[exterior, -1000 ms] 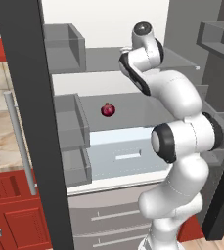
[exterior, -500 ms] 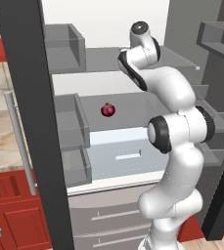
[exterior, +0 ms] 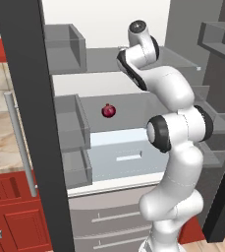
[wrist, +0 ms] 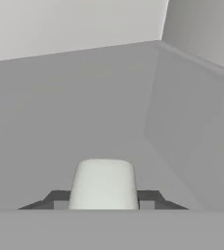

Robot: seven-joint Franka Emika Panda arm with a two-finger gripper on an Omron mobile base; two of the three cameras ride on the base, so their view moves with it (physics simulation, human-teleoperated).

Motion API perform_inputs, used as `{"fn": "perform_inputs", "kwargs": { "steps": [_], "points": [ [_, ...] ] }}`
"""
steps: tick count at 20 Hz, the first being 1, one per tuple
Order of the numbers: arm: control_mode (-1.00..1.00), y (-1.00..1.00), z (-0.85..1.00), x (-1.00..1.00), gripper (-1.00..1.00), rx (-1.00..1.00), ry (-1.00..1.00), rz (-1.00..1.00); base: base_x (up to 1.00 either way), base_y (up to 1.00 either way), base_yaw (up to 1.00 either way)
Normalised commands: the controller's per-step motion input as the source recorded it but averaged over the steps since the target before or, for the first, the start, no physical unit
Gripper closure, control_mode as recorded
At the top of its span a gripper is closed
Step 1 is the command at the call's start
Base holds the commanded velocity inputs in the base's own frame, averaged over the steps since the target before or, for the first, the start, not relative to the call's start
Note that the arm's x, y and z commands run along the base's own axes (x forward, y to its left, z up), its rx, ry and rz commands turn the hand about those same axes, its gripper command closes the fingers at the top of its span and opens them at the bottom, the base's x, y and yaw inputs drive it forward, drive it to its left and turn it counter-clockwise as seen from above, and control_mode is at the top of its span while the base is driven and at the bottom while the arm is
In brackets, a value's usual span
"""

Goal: Move the marshmallow and pomegranate from the top shelf to the second highest shelf to make space. Then, place the pitcher from the counter on the cleared top shelf.

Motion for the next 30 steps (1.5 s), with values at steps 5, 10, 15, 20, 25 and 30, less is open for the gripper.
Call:
{"fn": "perform_inputs", "kwargs": {
  "steps": [5, 10, 15, 20, 25, 30],
  "points": [
    [-1.00, 0.00, -0.38, -0.40, 1.00, 0.00, -0.03, 0.00, 0.00, 0.00, 0.00],
    [-1.00, 0.02, -0.12, -0.96, 1.00, 0.00, -0.03, 0.00, 0.00, 0.00, 0.00],
    [-1.00, 0.23, 0.00, -1.00, 1.00, -0.01, 0.00, 0.02, 0.00, 0.00, 0.00],
    [-1.00, 0.43, -0.03, -1.00, 1.00, 0.00, 0.00, 0.06, 0.00, 0.00, 0.00],
    [-1.00, 0.31, -0.10, -1.00, 1.00, 0.00, 0.00, 0.05, 0.00, 0.00, 0.00],
    [-1.00, 0.02, -0.38, -0.95, 1.00, 0.00, 0.01, 0.06, 0.00, 0.00, 0.00]
  ]
}}
